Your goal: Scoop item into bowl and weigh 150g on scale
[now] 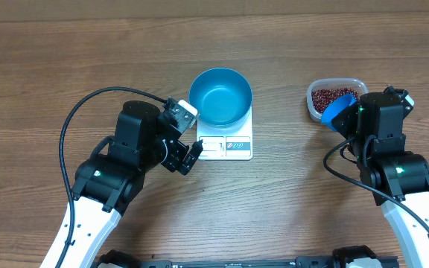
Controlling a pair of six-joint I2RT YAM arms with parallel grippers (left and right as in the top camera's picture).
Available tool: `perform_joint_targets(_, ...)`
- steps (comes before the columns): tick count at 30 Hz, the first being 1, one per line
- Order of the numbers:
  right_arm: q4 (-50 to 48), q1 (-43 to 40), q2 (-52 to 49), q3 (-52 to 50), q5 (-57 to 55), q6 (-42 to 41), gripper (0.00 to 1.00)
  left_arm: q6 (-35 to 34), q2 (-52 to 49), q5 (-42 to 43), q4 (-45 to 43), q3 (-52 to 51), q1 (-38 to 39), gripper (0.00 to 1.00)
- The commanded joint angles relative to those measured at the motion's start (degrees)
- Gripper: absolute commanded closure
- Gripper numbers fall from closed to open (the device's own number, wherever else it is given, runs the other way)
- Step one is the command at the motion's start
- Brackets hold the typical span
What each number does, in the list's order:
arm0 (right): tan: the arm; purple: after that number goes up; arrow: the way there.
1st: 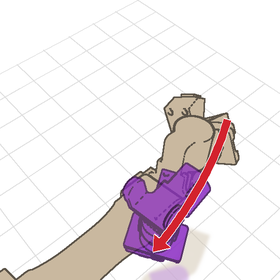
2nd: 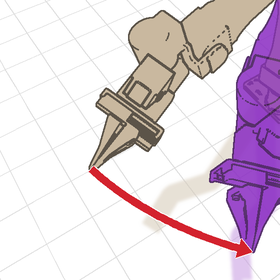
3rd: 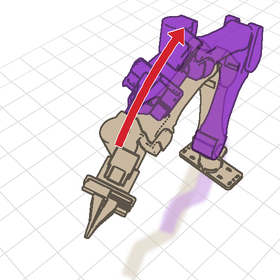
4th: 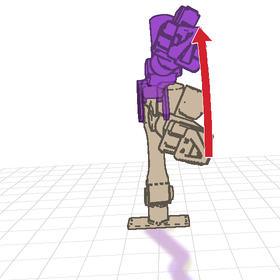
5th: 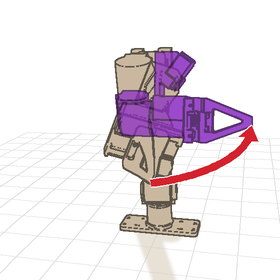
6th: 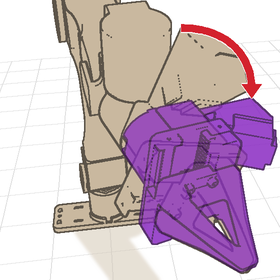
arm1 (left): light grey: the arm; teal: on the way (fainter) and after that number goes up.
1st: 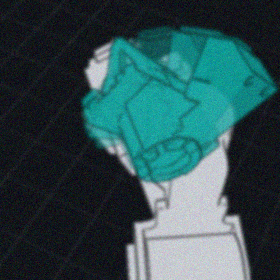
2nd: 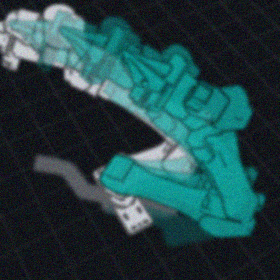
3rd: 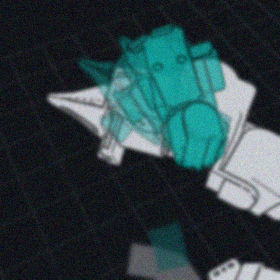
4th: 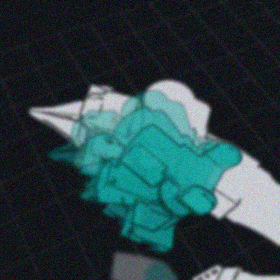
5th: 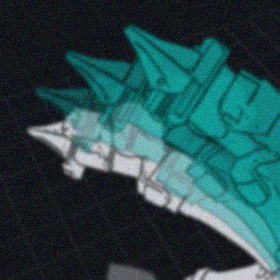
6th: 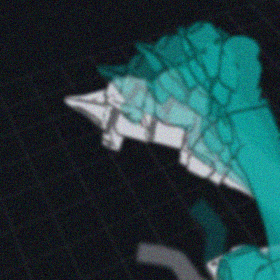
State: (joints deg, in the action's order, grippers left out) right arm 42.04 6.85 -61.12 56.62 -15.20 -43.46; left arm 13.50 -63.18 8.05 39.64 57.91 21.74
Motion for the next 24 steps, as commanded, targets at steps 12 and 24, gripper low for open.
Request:
perform_joint_targets(12, -0.4, 0.3, 0.5, 1.9, -0.2, 0.4, 0.96, -0.9, 0.2, -0.5, -0.7, 1.4, 0.2, 0.00)
perform_joint_targets(24, -0.4, 0.3, 0.5, 1.9, -0.2, 0.4, 0.96, -2.2, 0.2, 6.4, -4.4, 1.4, 0.2, 0.00)
